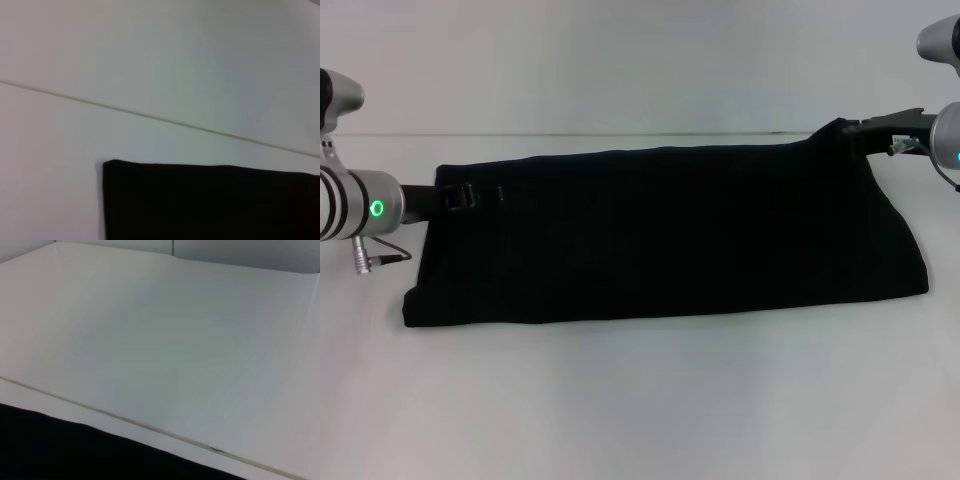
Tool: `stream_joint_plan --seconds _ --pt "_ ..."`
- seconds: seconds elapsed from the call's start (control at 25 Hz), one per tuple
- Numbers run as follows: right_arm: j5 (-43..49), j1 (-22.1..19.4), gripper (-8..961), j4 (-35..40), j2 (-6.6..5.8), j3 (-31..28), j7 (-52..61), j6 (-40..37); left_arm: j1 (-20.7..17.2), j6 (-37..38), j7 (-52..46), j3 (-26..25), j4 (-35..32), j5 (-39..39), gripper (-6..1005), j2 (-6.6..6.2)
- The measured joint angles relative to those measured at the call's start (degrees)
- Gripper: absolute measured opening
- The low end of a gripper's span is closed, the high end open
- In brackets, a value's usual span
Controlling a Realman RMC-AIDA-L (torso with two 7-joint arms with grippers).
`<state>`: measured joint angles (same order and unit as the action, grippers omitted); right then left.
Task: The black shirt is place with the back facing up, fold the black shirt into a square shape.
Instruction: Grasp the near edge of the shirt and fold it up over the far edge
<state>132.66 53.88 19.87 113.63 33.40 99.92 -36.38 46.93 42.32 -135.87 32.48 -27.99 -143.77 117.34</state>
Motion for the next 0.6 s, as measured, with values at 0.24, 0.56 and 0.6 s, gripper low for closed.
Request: stream_joint_plan --seconds 0.24,0.56,0.6 --pt "0.0 0.0 46 0.0 0.11 0.0 -0.1 0.0 0.7 0.1 0.1 0.7 0.1 0.2 838 0.31" --pt "0.1 -0.1 46 0.0 0.27 0.0 -0.2 0.0 1.8 0.0 0.1 1.9 0.1 0.3 837 0.63" --pt "0.1 -0.2 46 0.0 0.27 0.0 -0.2 0.0 1.8 -0.1 0.1 1.9 0.1 0.3 837 0.63"
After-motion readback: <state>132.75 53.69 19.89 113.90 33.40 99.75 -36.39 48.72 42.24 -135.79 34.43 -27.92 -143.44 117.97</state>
